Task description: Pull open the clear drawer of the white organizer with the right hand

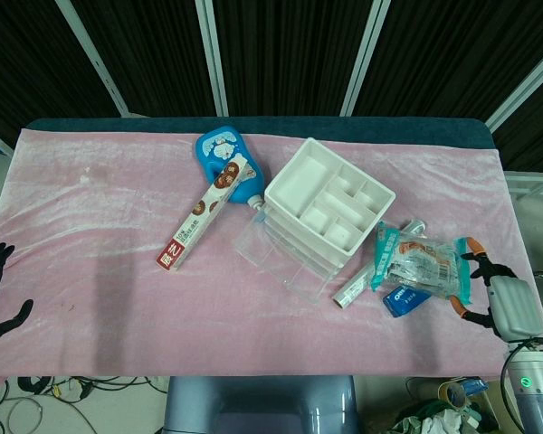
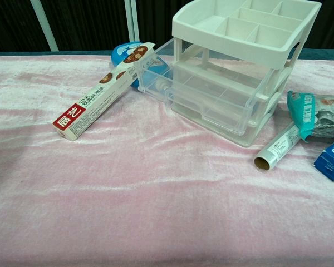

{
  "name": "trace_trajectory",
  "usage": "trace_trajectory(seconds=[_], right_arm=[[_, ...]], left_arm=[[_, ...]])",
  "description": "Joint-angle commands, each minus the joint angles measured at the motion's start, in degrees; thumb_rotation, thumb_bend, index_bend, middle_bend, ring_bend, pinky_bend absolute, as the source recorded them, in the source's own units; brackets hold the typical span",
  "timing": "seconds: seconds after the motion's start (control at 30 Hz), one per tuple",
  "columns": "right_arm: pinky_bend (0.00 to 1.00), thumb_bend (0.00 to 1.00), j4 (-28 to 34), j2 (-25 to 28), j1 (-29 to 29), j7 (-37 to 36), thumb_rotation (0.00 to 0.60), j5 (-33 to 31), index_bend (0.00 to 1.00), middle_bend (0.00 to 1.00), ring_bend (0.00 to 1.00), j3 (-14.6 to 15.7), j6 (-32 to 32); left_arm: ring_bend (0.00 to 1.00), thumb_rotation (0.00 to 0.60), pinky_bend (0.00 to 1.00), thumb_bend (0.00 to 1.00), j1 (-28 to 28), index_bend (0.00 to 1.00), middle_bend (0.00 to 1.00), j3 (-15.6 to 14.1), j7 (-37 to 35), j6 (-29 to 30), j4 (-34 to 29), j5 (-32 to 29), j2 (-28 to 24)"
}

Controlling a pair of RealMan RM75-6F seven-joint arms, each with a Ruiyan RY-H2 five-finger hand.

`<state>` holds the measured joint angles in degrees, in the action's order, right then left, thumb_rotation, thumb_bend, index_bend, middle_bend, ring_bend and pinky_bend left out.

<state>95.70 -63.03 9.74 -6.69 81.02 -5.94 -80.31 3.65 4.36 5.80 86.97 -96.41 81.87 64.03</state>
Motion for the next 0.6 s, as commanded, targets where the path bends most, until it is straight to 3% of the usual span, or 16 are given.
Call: trace_trajectory(seconds=[0.03,0.23,0.6], right_arm=[[0.24,0.18,-5.03,-0.3,-1.05,2.95,0.6,4.26,0.03,0.21,0.36,1.38,-2.59],[0.23,0.16,-12.55,-3.15,-0.82,7.39,0.6,6.21,0.02,0.18,0.33,2.29,-2.81],[0.23,0.16,-18.26,-7.09,-1.02,3.67,0.6,6.49,0.01,0.17,0.33,1.31,-4.98]], left_arm=[[0.0,0.6,0.07,0.28,-0.01,0.08,0.06,-0.11,-0.28,-0.07,-0.1,0.19,-0.2],[0.0,0.6,0.07,0.28,0.02,0.08,0.05,-0.49,-3.12,-0.59,-1.14,0.97,-1.11],[0.0,0.6,0.07,0.28,0.32,0.08,0.05,-0.18,-3.12,-1.16,-0.39,0.25,-1.04]])
